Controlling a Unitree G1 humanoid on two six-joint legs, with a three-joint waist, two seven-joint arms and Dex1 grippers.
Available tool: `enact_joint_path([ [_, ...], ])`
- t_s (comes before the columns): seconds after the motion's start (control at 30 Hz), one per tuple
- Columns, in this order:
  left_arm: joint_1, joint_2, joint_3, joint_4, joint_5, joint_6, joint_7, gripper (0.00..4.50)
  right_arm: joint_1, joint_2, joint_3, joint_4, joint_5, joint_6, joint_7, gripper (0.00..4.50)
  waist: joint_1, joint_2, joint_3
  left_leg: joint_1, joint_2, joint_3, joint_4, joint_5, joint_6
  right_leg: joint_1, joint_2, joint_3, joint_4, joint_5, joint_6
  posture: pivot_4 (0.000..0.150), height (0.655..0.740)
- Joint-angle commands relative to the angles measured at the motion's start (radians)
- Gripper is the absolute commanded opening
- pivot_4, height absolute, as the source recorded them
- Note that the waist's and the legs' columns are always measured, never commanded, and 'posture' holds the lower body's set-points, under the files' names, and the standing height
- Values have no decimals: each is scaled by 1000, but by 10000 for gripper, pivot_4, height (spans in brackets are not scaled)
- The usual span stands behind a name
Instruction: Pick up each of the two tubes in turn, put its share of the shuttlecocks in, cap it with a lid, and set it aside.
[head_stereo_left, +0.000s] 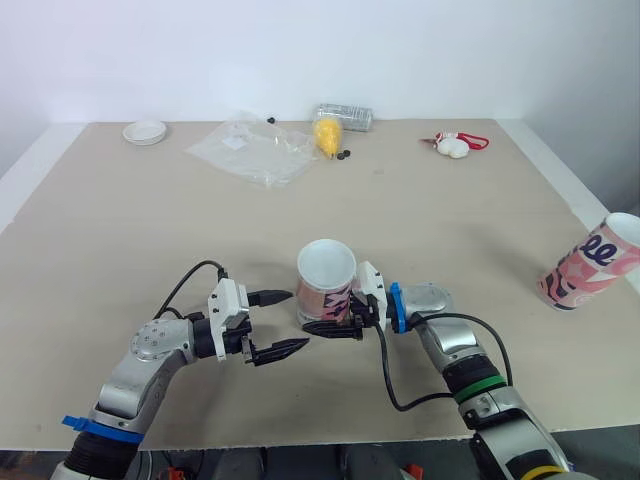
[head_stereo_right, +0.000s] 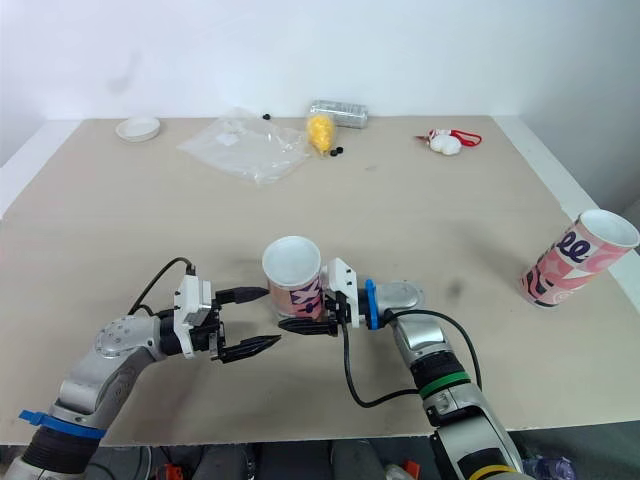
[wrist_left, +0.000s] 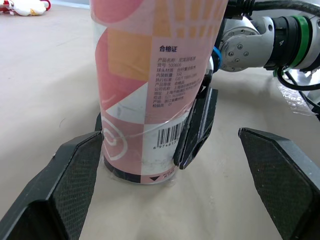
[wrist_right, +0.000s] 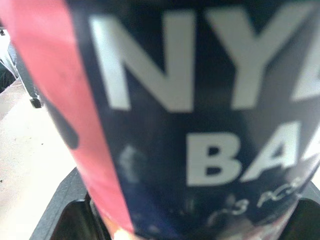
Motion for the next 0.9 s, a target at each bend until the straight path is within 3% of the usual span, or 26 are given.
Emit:
enact_joint_path([
  [0.03,-17,3,1,-16,5,-27,-15,45000,8,-11,-30,-83,25,15,-20,29600,0,0,0,0,0,0,0,0,0,0,0,0,0,0,0,1500,7400],
  [0.13,-27,1,-2,-16,6,-25,-17,45000,43,-29,-84,-171,62,78,-86,29600,0,0,0,0,0,0,0,0,0,0,0,0,0,0,0,1500,7400],
  [0.37,-64,-10,-29,-9,12,-9,-25,45000,217,-65,-410,-415,164,289,-496,29600,3,0,0,-1,-1,-1,0,0,0,0,-1,0,0,-1,1,1500,7400],
  [0.6,-87,-26,-50,2,15,-2,-25,45000,320,-68,-620,-378,53,275,-886,29600,0,0,0,-1,-1,0,0,0,0,0,-1,1,0,0,0,1500,7400],
  [0.9,-96,-32,-60,-2,14,12,-24,45000,316,-47,-657,-279,46,239,-998,29600,-2,1,-1,0,-1,2,0,1,1,0,0,2,0,0,-2,1500,7400],
])
